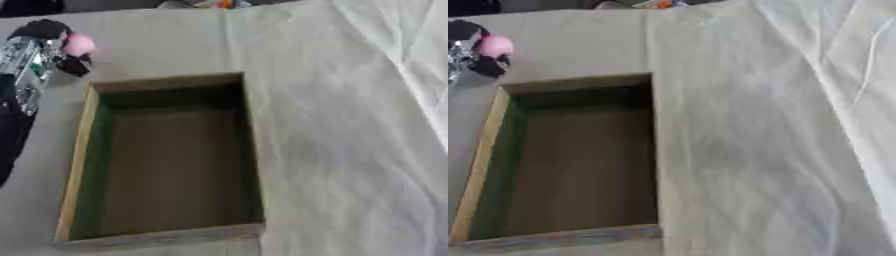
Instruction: Pick up objects on the table and place them in the box.
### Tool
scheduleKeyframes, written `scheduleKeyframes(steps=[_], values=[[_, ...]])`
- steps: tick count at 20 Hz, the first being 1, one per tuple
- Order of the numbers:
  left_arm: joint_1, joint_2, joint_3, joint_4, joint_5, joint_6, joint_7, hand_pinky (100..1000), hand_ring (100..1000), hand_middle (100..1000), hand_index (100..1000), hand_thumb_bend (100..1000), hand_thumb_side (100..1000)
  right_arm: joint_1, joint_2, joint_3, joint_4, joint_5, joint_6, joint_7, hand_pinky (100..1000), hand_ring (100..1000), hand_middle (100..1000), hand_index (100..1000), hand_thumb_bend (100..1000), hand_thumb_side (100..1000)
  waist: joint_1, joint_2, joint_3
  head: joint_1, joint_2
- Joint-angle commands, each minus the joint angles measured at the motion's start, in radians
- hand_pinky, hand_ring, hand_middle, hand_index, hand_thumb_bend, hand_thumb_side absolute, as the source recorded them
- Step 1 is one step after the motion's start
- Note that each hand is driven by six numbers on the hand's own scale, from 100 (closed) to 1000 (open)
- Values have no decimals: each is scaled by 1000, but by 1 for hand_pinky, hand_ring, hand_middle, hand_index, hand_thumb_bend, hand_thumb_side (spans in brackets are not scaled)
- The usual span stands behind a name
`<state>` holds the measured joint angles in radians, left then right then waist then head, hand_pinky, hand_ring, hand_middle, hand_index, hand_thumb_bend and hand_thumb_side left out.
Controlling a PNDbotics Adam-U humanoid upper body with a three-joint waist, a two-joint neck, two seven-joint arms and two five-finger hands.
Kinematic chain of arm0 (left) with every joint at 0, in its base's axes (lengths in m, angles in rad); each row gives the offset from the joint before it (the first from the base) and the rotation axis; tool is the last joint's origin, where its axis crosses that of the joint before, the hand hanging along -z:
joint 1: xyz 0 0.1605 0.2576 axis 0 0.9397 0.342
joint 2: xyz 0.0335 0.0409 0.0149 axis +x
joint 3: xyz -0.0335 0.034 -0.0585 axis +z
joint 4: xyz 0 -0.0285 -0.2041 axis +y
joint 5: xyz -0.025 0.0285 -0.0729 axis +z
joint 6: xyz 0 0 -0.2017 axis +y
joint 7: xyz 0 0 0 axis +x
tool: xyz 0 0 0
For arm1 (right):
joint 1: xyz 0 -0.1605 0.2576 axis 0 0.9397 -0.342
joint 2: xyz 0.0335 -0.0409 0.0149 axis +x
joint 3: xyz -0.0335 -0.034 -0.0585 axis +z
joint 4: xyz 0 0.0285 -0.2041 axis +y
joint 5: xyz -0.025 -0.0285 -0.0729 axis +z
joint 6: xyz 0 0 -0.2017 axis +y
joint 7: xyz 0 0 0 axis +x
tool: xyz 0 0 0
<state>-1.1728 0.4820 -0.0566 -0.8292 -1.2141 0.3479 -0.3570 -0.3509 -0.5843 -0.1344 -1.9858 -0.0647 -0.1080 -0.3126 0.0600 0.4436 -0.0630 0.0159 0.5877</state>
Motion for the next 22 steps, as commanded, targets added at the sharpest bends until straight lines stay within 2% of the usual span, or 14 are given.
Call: scheduleKeyframes(steps=[1,4,7,15,18,22], values=[[-15,17,13,-25,41,1,67,464,503,507,588,100,300,-3,-15,-10,-14,-4,1,-3,634,819,799,902,100,1000,-6,-29,1,5,6],[-14,16,7,-37,94,0,135,441,490,483,521,100,327,-2,-14,-11,-14,-6,1,-4,635,819,799,902,100,1000,-8,-36,1,5,9],[-13,16,-1,-42,134,-2,187,448,480,463,499,100,357,0,-14,-11,-14,-10,0,-5,635,819,799,902,100,1000,-9,-44,2,5,12],[-8,30,-24,-82,170,-31,230,436,461,425,462,100,404,6,-18,-12,-14,-26,1,-11,636,819,798,901,100,1000,-8,-84,9,-7,28],[-1,49,-48,-150,165,-64,228,428,456,420,457,100,407,9,-23,-12,-14,-34,2,-14,636,818,798,900,100,1000,-7,-104,15,-27,44],[34,92,-106,-321,182,-123,192,419,457,423,459,100,409,14,-30,-11,-14,-44,6,-19,635,818,799,899,100,1000,-3,-133,25,-63,75]])
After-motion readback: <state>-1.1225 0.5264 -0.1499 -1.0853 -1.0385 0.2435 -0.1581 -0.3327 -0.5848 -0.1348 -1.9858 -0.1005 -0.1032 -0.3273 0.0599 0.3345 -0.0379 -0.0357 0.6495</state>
